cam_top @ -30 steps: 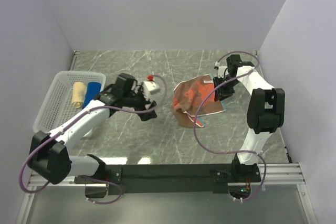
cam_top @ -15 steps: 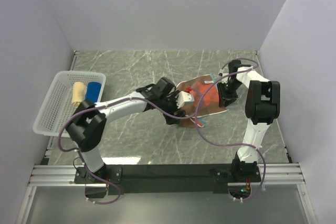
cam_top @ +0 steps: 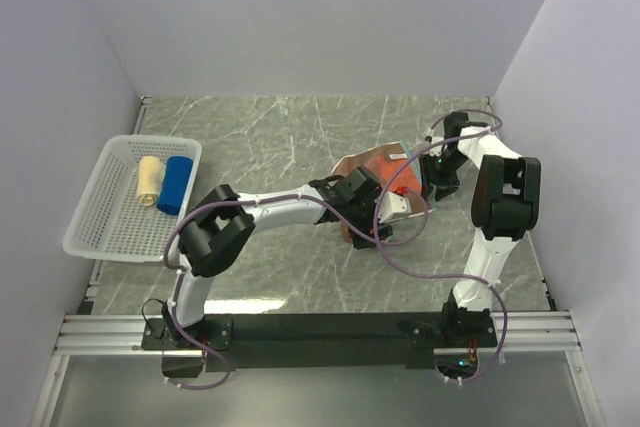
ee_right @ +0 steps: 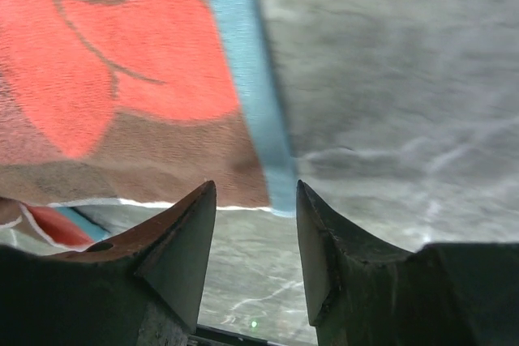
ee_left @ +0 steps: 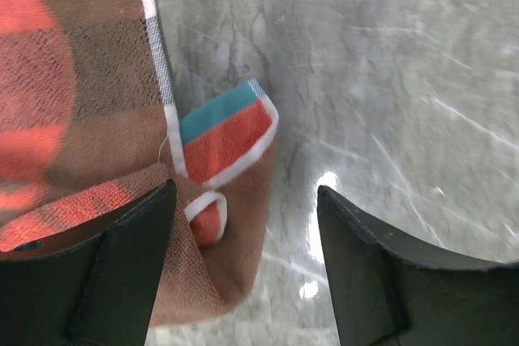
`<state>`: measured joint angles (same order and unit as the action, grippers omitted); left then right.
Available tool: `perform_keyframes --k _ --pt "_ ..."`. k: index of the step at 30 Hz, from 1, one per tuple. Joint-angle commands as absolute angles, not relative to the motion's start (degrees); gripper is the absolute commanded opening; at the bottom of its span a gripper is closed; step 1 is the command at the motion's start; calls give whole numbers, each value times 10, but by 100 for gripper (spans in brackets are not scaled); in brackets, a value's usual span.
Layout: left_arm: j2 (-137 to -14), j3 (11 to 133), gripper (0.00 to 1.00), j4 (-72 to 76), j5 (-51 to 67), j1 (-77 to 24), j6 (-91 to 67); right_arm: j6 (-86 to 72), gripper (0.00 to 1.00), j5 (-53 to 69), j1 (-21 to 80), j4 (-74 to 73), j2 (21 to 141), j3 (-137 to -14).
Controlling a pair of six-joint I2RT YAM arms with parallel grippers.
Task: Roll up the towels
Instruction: Flatten the towel
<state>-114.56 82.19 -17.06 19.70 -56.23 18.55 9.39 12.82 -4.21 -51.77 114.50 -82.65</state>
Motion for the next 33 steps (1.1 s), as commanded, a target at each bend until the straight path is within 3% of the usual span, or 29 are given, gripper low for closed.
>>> perform_keyframes --k 1,10,16,22,23,25,26,30,33 --pt "-1171 872 75 -166 164 -578 169 104 52 111 -56 -522 1123 -844" --pt "-1213 906 75 -165 147 -591 161 104 50 131 -62 -508 1157 -820" --pt "-1251 945 74 -177 148 -592 149 102 45 149 -63 -511 1175 -818" --pt "-1273 947 69 -181 149 -592 149 102 34 159 -62 -509 1179 -808" --pt "-1279 949 67 -185 150 -592 149 102 27 163 -62 -510 1179 -807" --pt "-1282 952 55 -200 151 -592 149 104 16 174 -62 -516 1180 -811" --pt "-1276 944 42 -209 149 -592 152 104 0 186 -64 -521 1179 -816" --pt "-1225 884 15 -233 134 -589 173 108 0 217 -76 -542 1168 -838" --pt "-1151 808 2 -254 159 -568 198 111 0 251 -94 -564 1158 -873"
